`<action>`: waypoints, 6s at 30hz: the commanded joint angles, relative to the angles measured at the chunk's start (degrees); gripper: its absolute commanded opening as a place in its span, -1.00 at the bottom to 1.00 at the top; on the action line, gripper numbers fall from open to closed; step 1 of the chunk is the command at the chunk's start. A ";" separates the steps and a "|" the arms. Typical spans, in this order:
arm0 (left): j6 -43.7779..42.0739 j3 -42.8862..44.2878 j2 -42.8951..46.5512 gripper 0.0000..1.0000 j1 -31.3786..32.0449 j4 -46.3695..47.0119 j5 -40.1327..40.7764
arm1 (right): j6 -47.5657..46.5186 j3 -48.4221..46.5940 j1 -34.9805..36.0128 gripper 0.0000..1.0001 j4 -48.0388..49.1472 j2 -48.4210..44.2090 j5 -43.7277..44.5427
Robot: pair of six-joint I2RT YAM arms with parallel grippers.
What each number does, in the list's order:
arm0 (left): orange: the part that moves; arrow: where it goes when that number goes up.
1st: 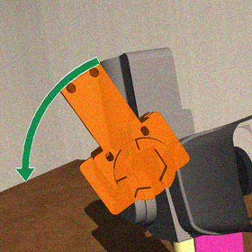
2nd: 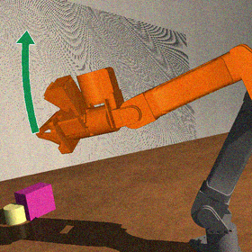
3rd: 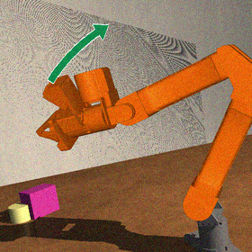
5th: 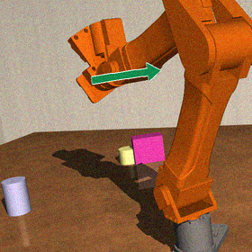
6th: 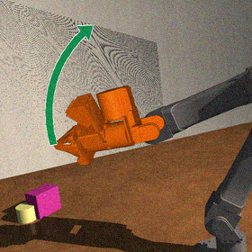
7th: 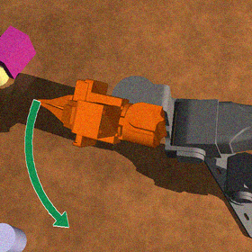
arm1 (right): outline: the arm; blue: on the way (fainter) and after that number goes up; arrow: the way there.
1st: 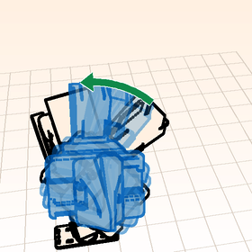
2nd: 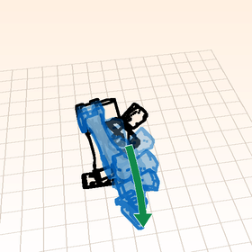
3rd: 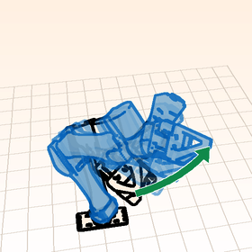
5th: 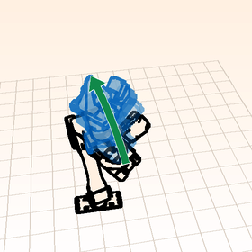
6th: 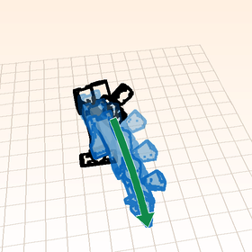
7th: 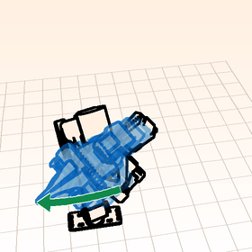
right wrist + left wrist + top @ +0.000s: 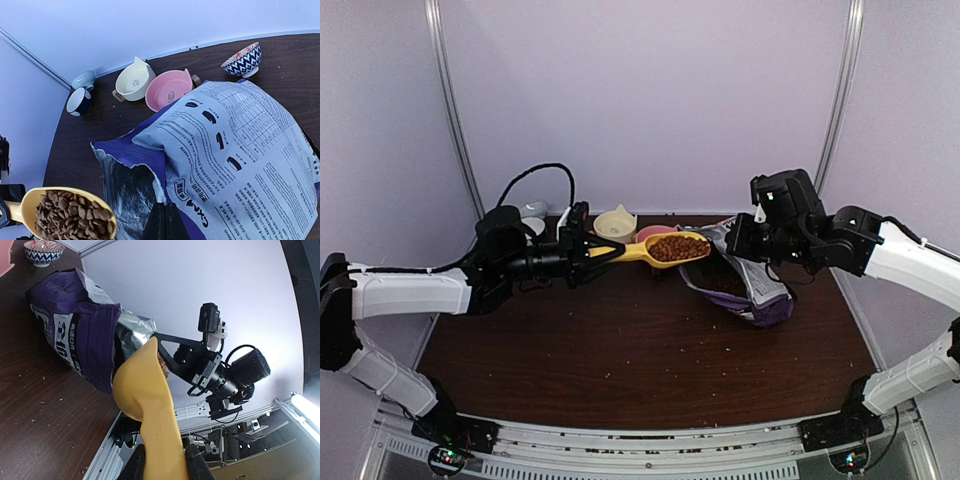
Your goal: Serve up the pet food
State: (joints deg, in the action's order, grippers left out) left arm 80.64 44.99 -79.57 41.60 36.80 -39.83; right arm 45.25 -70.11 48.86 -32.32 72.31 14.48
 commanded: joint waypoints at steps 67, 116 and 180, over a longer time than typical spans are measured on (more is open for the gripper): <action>-6.97 27.92 -27.87 -1.00 -13.09 -14.68 16.23 | -1.26 1.51 -6.19 -1.00 5.51 -0.51 -4.79; -28.17 47.86 -35.07 -1.00 -11.82 -43.73 20.62 | -0.89 3.71 -6.67 -1.00 5.86 -1.74 -5.34; -56.06 18.58 12.18 -1.00 4.70 -54.56 24.02 | -5.38 12.88 2.78 -1.00 11.95 1.32 -9.51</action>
State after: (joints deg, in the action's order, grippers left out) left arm 25.04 73.17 -72.36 43.11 -22.50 -10.02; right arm 38.92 -60.14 50.00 -23.20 73.25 3.44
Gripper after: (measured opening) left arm 0.231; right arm 0.019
